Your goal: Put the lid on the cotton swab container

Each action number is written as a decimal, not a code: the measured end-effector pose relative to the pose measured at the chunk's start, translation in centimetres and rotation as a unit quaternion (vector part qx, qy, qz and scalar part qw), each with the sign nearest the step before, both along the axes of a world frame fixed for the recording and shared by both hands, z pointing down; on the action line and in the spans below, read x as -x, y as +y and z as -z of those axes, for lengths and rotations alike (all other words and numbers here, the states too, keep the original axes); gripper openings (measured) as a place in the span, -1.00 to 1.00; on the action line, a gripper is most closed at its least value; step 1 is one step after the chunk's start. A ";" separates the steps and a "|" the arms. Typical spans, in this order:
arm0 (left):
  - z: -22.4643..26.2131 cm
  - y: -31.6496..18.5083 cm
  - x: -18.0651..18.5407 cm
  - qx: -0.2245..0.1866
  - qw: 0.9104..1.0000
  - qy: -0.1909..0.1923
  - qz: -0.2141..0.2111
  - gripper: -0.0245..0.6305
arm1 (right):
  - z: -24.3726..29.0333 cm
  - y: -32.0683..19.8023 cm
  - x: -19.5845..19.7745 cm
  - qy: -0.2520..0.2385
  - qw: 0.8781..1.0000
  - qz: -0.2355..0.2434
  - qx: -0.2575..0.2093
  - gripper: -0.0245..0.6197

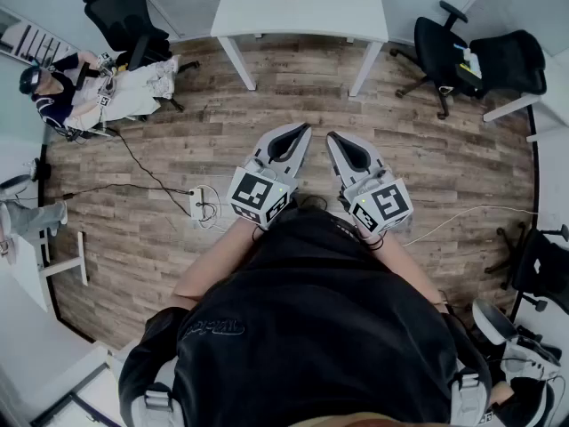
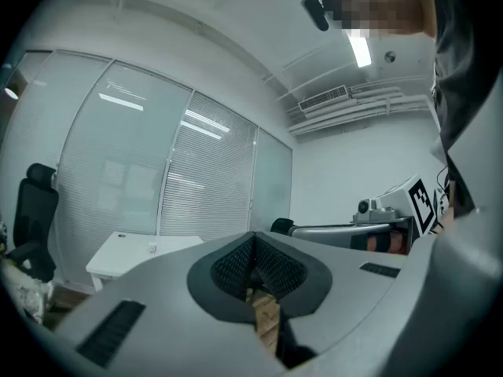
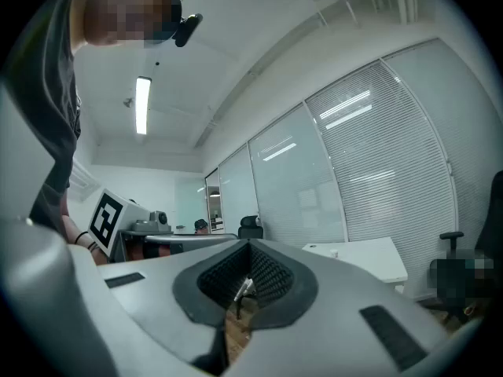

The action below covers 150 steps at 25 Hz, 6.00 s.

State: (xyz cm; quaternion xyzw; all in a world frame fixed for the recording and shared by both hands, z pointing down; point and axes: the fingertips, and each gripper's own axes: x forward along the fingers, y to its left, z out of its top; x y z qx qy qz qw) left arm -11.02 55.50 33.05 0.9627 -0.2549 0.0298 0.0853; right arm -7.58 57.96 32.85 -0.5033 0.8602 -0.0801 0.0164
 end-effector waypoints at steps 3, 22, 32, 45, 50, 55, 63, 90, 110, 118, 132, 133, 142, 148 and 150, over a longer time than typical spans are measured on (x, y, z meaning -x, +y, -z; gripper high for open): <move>0.0 -0.1 0.2 -0.002 1.000 0.000 -0.002 -0.88 | 0.0 -0.1 0.2 -0.001 1.000 -0.001 -0.001 -0.86; -1.4 -6.1 1.8 0.013 1.000 0.010 -0.010 -0.88 | -1.5 -6.1 1.3 -0.014 1.000 -0.010 0.017 -0.85; -0.8 -15.7 5.1 0.002 1.000 0.010 -0.028 -0.88 | -0.8 -16.2 4.9 -0.018 1.000 -0.017 0.015 -0.85; -1.8 -23.9 10.9 0.019 0.999 0.005 -0.043 -0.88 | -0.9 -24.9 10.6 -0.028 0.999 -0.017 0.011 -0.85; -2.3 -25.1 11.1 0.018 0.999 0.000 -0.043 -0.88 | -1.6 -26.6 11.1 -0.029 0.999 -0.006 0.015 -0.85; -2.7 -26.9 10.8 0.026 0.999 -0.002 -0.032 -0.88 | -2.5 -28.7 10.8 -0.034 0.999 0.017 0.027 -0.85; -4.5 -29.1 8.8 0.059 0.998 -0.001 -0.028 -0.88 | -3.9 -31.7 9.1 -0.046 0.997 0.040 0.042 -0.85; -5.5 -42.3 -10.9 0.065 0.996 0.012 -0.063 -0.88 | -3.8 -44.5 -9.9 -0.050 0.998 0.029 0.037 -0.85; -4.6 -57.8 -8.6 0.034 0.989 0.015 -0.147 -0.88 | -3.9 -59.7 -8.2 -0.047 0.997 -0.053 0.029 -0.85; -4.6 -62.6 -5.7 0.021 0.984 0.011 -0.178 -0.88 | -3.7 -64.7 -6.0 -0.049 0.995 -0.086 0.022 -0.85; -6.6 -66.1 -5.9 0.014 0.982 0.007 -0.189 -0.85 | -5.6 -67.9 -7.5 -0.054 0.991 -0.113 0.041 -0.85; -6.7 -66.4 -6.1 0.012 0.982 0.005 -0.186 -0.83 | -5.6 -68.3 -7.9 -0.055 0.991 -0.113 0.041 -0.85; -7.1 -69.9 -8.2 -0.006 0.986 -0.006 -0.165 -0.63 | -6.1 -72.1 -10.6 -0.056 0.993 -0.094 0.047 -0.85; -9.5 -71.4 -9.8 0.016 0.982 0.007 -0.189 -0.32 | -7.2 -74.4 -12.9 -0.054 0.993 -0.091 0.061 -0.85; -10.7 -71.8 -10.3 0.031 0.981 0.016 -0.190 -0.25 | -7.7 -75.0 -13.6 -0.053 0.992 -0.090 0.067 -0.85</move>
